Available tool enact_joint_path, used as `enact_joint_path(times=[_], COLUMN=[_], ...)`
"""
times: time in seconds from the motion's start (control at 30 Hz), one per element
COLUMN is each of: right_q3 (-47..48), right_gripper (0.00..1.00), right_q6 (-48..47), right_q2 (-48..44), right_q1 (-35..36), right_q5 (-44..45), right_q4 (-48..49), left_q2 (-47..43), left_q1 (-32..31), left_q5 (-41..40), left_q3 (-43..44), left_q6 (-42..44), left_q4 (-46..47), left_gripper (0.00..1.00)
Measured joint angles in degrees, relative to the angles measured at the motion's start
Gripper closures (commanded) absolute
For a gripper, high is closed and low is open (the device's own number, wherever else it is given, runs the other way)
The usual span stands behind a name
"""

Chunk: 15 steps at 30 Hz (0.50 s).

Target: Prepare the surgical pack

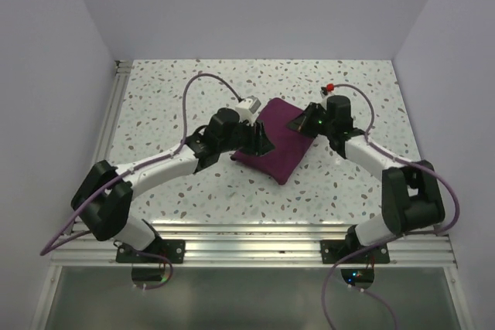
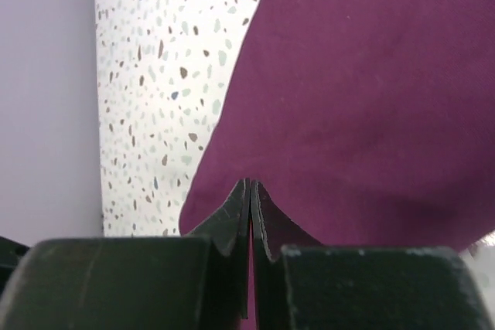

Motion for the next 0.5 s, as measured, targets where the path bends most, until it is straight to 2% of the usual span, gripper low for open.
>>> enact_joint_path(times=[0.23,0.5], right_q3=[1.29,4.85], right_gripper=[1.0,1.0], right_q6=[4.22,7.1], right_q2=[13.03,20.87], right_q1=[-0.31,-1.09], right_q5=[-8.76,-11.63], right_q4=[15.5,27.71], left_q2=[8.39,13.07], left_q1=[-0.07,-0.57], left_q5=[5.42,8.79], left_q3=[-0.55,-3.34], left_q6=[-1.66,-2.56], left_q4=[11.28,20.09], left_gripper=[0.66,0.69])
